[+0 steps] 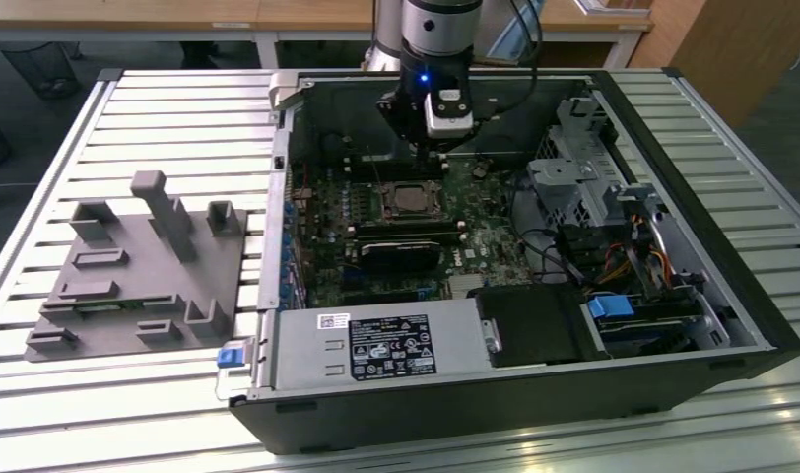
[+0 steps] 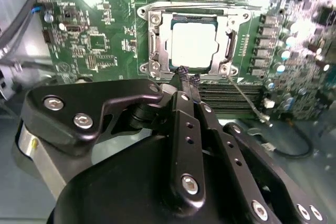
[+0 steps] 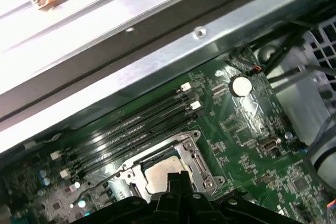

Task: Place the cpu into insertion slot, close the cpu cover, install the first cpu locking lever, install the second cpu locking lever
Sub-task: 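Install the first cpu locking lever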

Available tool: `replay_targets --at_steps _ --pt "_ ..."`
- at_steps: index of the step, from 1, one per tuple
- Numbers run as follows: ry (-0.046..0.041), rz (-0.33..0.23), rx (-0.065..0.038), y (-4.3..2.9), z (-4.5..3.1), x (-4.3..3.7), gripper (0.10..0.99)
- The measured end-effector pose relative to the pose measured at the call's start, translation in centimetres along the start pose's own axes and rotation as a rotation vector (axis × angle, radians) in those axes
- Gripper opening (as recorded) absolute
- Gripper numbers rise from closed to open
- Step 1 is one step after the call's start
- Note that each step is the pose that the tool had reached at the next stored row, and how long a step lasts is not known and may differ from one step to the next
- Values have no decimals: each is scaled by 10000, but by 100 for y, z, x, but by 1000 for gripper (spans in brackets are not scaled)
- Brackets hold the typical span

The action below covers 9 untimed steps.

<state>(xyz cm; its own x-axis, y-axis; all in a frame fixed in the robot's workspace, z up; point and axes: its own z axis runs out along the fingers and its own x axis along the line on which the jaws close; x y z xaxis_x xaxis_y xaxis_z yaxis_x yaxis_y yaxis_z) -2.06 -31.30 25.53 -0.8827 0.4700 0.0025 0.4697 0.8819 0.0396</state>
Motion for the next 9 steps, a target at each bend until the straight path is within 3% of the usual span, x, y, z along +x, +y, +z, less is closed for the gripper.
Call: replay_targets --at_steps 5,9 --pt "34 -868 2 0 1 0 106" --pt "44 -1107 3 0 1 0 106"
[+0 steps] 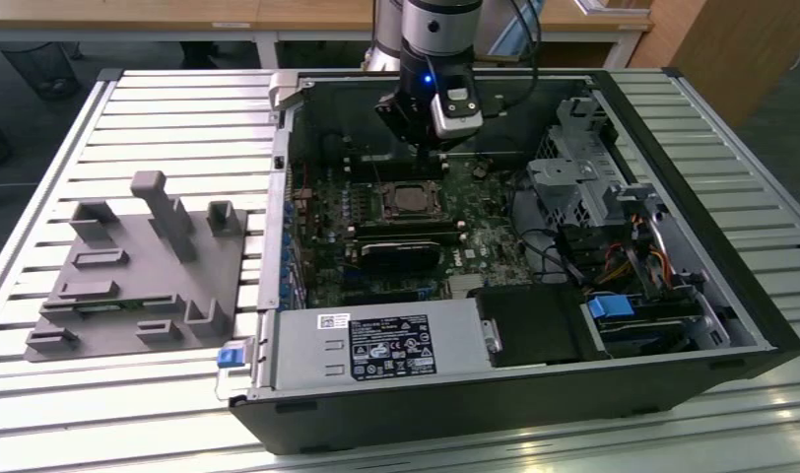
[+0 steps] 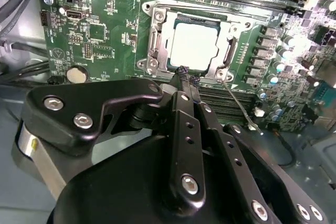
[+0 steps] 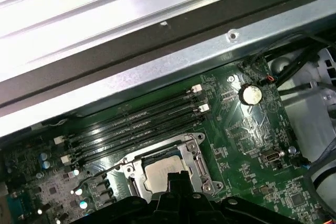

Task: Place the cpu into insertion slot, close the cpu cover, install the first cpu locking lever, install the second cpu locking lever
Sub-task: 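Install the first cpu locking lever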

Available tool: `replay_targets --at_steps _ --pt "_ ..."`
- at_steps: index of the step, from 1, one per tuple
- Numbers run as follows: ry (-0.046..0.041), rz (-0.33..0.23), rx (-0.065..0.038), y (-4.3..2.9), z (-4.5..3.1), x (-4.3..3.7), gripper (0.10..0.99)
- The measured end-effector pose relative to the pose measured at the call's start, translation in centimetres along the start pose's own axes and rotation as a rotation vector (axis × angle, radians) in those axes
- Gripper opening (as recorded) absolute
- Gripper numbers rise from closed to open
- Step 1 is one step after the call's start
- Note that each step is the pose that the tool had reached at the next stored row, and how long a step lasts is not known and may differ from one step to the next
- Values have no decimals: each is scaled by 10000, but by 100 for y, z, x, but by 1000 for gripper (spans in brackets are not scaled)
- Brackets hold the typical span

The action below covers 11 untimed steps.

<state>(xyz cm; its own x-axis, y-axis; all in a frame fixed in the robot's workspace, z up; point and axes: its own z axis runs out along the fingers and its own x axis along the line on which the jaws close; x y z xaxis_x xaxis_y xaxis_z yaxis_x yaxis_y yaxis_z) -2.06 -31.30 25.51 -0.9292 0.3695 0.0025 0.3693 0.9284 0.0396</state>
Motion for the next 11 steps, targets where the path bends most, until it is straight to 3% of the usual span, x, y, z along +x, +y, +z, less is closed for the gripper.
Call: replay_targets --at_steps 2,11 --pt "7 -158 0 0 0 1 106" --pt "71 -1790 5 -1 6 1 106"
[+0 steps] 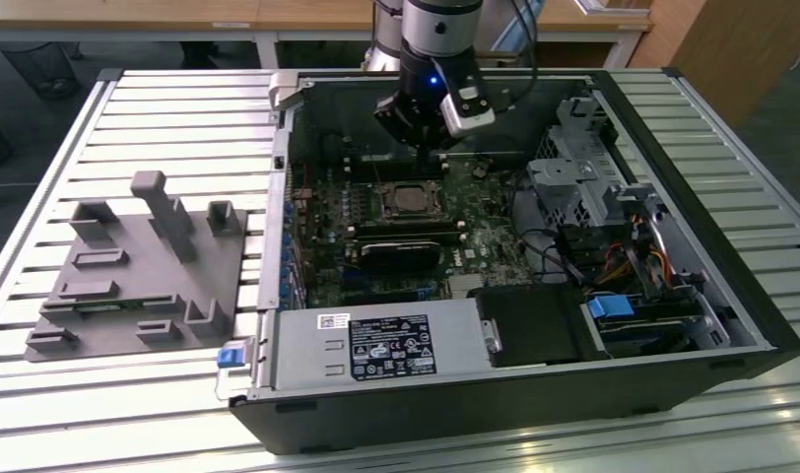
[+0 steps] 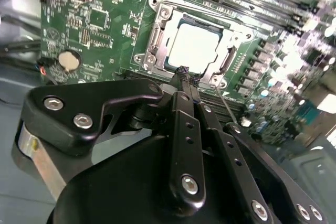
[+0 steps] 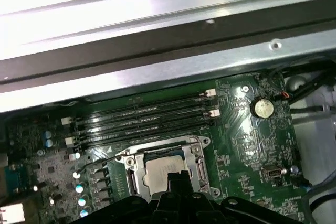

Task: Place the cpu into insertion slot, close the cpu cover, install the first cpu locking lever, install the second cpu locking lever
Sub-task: 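Install the first cpu locking lever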

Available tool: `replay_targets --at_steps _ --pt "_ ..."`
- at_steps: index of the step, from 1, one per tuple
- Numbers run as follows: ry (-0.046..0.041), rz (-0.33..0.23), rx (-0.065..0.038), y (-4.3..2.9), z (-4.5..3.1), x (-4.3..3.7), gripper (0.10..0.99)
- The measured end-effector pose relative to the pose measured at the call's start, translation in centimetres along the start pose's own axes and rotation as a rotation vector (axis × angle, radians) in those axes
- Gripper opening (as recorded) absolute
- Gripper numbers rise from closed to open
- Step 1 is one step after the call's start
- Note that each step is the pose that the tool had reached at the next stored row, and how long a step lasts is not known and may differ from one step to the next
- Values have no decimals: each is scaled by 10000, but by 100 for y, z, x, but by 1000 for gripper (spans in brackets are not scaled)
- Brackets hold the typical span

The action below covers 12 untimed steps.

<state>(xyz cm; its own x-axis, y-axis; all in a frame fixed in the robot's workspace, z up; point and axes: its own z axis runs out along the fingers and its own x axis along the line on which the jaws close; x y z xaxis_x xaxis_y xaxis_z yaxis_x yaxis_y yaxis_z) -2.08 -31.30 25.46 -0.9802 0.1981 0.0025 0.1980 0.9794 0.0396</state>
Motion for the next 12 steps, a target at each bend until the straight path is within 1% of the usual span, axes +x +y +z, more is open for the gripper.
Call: replay_targets --at_steps 7,12 --pt "47 -1203 3 0 3 0 106" --pt "52 -1311 3 0 3 0 106"
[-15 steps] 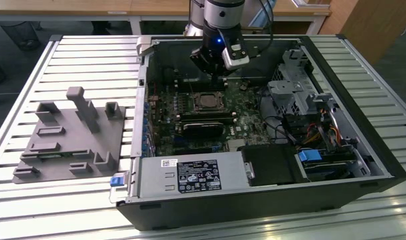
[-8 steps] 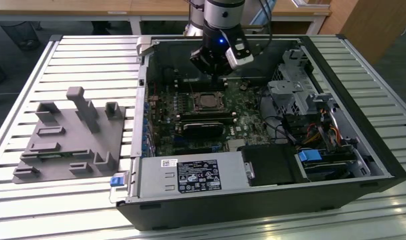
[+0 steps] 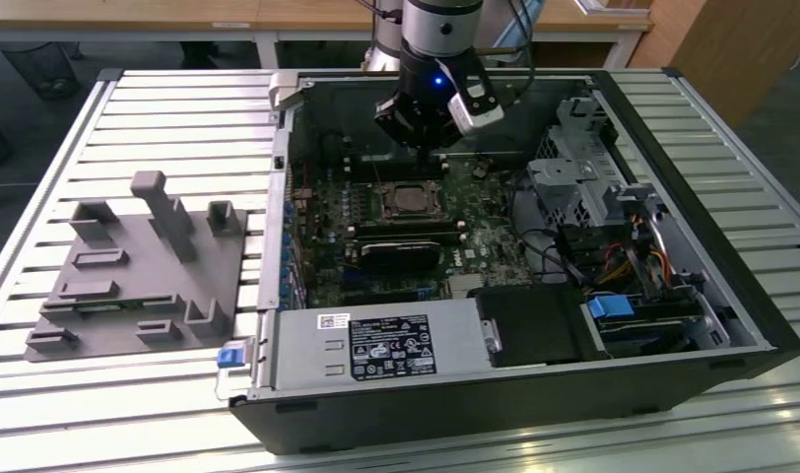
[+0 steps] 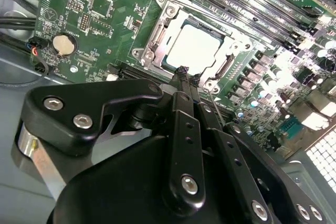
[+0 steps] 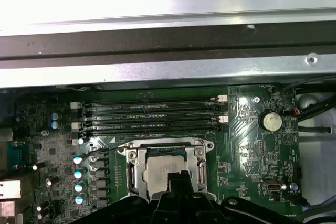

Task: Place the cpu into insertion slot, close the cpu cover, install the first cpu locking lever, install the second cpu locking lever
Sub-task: 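Install the first cpu locking lever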

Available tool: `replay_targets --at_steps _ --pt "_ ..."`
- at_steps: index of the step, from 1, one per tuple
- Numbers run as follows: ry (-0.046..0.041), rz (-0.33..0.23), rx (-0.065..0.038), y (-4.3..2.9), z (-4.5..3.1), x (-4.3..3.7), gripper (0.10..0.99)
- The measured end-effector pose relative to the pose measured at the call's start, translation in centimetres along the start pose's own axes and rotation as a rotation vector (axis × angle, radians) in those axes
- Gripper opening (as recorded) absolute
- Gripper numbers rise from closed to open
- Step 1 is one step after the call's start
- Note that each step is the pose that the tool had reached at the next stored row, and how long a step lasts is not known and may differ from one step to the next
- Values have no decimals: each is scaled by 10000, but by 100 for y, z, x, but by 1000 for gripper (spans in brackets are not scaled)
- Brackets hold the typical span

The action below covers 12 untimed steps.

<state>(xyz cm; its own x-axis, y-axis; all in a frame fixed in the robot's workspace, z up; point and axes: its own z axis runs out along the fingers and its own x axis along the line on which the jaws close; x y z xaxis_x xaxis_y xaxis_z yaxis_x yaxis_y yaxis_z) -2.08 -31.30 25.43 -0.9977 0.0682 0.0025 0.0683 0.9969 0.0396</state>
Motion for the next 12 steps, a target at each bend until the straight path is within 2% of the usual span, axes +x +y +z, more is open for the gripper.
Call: replay_targets --at_steps 7,12 --pt "7 -183 -3 -1 1 15 106" --pt "17 -475 -51 -4 3 50 106"
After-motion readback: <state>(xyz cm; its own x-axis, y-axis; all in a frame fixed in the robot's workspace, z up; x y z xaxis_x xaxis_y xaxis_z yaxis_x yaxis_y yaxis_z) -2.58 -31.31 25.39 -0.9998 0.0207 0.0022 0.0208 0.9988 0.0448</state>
